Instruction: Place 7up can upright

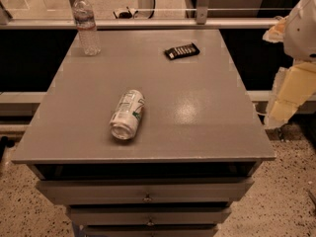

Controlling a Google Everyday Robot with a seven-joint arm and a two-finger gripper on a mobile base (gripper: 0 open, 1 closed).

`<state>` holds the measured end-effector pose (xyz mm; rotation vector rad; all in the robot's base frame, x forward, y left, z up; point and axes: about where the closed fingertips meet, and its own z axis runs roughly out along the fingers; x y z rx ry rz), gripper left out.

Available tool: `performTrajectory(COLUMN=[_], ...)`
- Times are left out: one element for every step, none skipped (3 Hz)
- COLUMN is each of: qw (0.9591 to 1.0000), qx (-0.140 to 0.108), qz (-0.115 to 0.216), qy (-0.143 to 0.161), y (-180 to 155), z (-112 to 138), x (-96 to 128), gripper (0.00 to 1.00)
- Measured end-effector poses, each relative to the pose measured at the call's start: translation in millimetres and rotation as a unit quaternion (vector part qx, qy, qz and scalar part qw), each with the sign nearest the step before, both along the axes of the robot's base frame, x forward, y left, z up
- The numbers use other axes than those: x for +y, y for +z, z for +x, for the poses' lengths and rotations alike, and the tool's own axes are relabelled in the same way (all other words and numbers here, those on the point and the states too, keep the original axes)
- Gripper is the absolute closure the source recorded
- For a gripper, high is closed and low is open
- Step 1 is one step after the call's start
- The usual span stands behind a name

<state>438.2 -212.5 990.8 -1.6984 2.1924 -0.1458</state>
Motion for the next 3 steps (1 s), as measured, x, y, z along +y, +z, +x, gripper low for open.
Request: performTrajectory(qw=[1.0000, 0.9987, 0.9861], qx=[-0.003, -0.015, -0.037], qz=[0.000, 0.004, 0.013], qy=[0.004, 0.049, 0.162], y=[1, -1, -13], z=[1, 13, 38], x=[1, 14, 56], gripper=[0.00, 0.00, 0.00])
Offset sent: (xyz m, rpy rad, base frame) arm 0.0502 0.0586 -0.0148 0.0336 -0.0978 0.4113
